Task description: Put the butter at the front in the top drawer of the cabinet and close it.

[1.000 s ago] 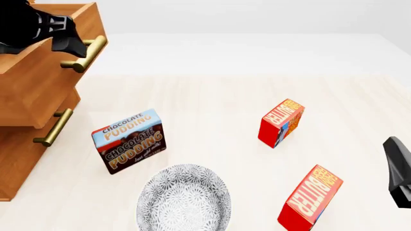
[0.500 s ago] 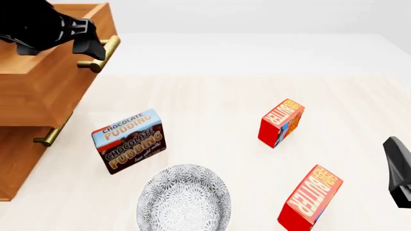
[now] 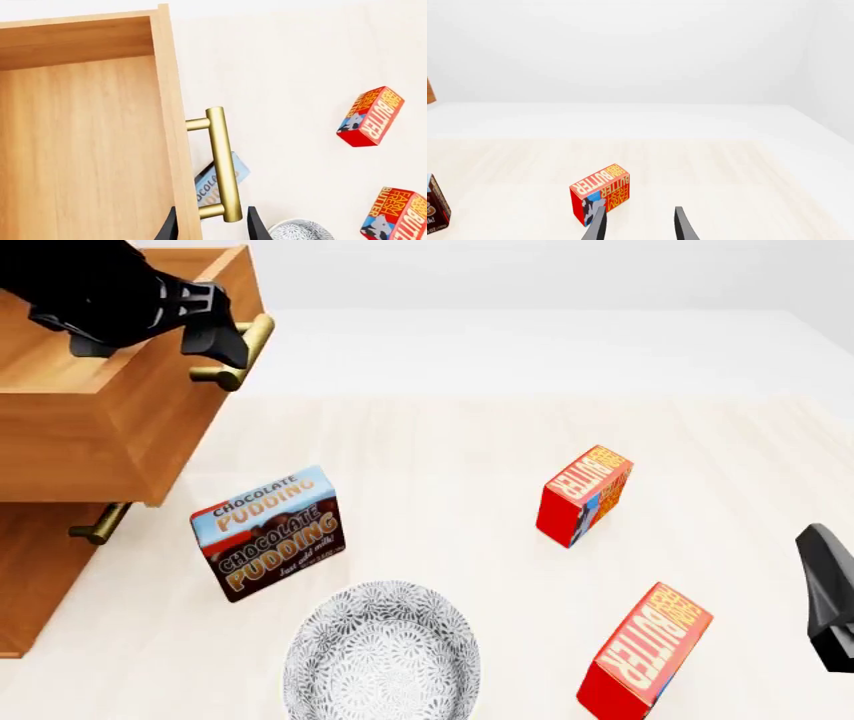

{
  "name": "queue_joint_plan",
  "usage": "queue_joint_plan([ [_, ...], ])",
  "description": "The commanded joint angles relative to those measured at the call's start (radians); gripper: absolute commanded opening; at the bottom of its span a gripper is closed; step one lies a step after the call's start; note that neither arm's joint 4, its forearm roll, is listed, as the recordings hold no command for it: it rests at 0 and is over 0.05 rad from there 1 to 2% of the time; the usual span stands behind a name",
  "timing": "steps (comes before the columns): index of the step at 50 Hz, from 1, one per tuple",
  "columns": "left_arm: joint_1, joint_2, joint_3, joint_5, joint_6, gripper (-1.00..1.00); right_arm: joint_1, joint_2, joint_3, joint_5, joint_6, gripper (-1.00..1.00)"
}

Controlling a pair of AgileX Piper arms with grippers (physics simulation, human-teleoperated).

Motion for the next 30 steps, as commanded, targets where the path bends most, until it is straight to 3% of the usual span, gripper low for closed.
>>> queue_joint_plan([
  [1,-0.044,-0.003,-0.003,0.004,-0.019,1.0,0.001,-0.007,0.007,0.0,0.002,1.0],
  [26,-0.131,0.041,-0.041,-0.017,-0.056,1.0,0.001,-0.007,0.007,0.0,0.002,1.0],
  [30,-0.114,0.043,-0.048,-0.012,-0.041,1.0,0.001,-0.007,0.007,0.0,0.002,1.0],
])
